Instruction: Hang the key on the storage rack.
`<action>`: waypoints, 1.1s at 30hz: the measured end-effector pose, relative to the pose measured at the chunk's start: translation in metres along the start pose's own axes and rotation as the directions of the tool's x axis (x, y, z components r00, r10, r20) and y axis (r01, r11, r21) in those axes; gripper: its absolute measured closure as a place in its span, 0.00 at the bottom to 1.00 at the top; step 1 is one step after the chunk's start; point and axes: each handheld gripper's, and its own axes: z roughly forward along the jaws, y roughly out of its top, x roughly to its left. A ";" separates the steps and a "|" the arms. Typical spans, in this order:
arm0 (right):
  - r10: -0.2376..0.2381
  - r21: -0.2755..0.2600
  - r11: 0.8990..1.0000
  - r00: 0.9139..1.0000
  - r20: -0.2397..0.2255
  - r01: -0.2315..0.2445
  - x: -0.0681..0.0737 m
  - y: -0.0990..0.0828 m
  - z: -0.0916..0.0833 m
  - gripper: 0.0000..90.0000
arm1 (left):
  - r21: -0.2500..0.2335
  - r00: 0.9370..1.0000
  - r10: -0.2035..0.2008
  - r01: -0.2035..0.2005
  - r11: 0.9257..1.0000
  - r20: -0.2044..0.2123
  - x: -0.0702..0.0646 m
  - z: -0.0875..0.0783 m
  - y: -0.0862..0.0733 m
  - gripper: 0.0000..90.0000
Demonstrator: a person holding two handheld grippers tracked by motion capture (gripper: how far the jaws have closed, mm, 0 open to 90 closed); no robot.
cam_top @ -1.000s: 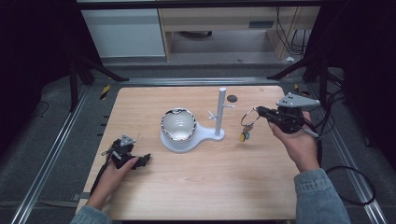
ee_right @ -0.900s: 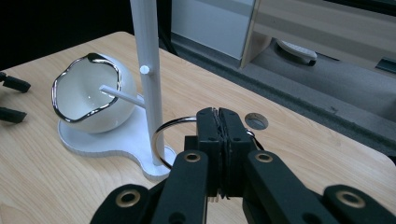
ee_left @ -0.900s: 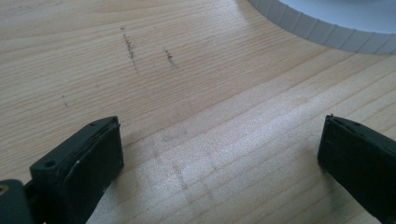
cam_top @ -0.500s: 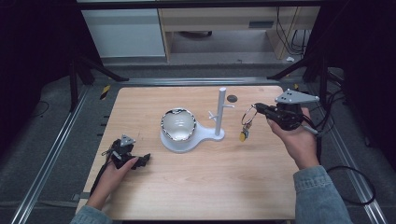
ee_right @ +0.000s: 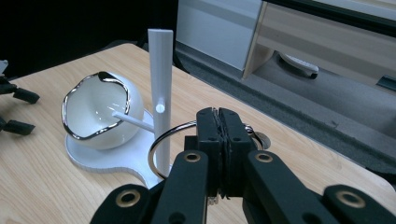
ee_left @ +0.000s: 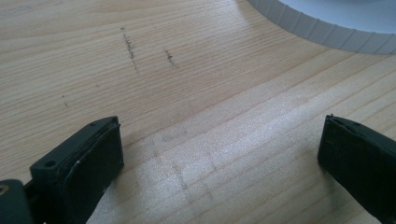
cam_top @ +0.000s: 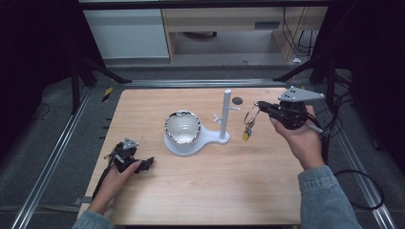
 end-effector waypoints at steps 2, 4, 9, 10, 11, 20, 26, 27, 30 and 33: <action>-0.006 -0.004 1.000 1.000 -0.002 0.006 0.001 0.003 0.000 0.99 | 0.000 1.000 0.000 0.000 1.000 0.001 0.000 0.000 0.000 0.00; -0.006 -0.006 1.000 1.000 -0.003 0.006 0.002 0.004 0.000 0.99 | 0.000 1.000 -0.001 0.001 1.000 0.001 0.000 0.000 0.000 0.00; -0.020 -0.009 1.000 1.000 -0.009 0.020 0.005 0.011 0.003 0.99 | 0.000 1.000 0.000 0.000 1.000 0.001 0.000 0.000 0.000 0.00; -0.022 -0.011 1.000 1.000 -0.009 0.022 0.006 0.012 0.003 0.99 | 0.000 1.000 0.000 0.000 1.000 0.001 0.000 0.000 0.000 0.00; -0.024 -0.013 1.000 1.000 -0.012 0.024 0.006 0.013 0.003 0.99 | 0.000 1.000 0.000 0.000 1.000 0.001 0.000 0.000 0.000 0.00; -0.041 -0.017 0.999 0.999 -0.023 0.040 0.012 0.023 0.009 0.99 | 0.000 1.000 0.000 0.000 1.000 0.001 0.000 0.000 0.000 0.00; -0.052 -0.017 0.999 0.998 -0.029 0.051 0.015 0.028 0.012 0.99 | 0.000 1.000 -0.002 0.002 1.000 0.001 0.000 0.000 0.000 0.00; -0.051 -0.015 0.999 0.998 -0.030 0.051 0.016 0.029 0.013 0.99 | 0.000 1.000 -0.002 0.002 1.000 0.001 0.000 0.000 0.000 0.00; -0.058 -0.015 0.998 0.998 -0.035 0.057 0.017 0.030 0.015 0.99 | 0.000 1.000 -0.001 0.001 1.000 0.001 0.000 0.000 0.000 0.00; -0.060 -0.011 0.998 0.998 -0.036 0.059 0.018 0.031 0.017 0.99 | 0.000 1.000 -0.001 0.001 1.000 0.001 0.000 0.000 0.000 0.00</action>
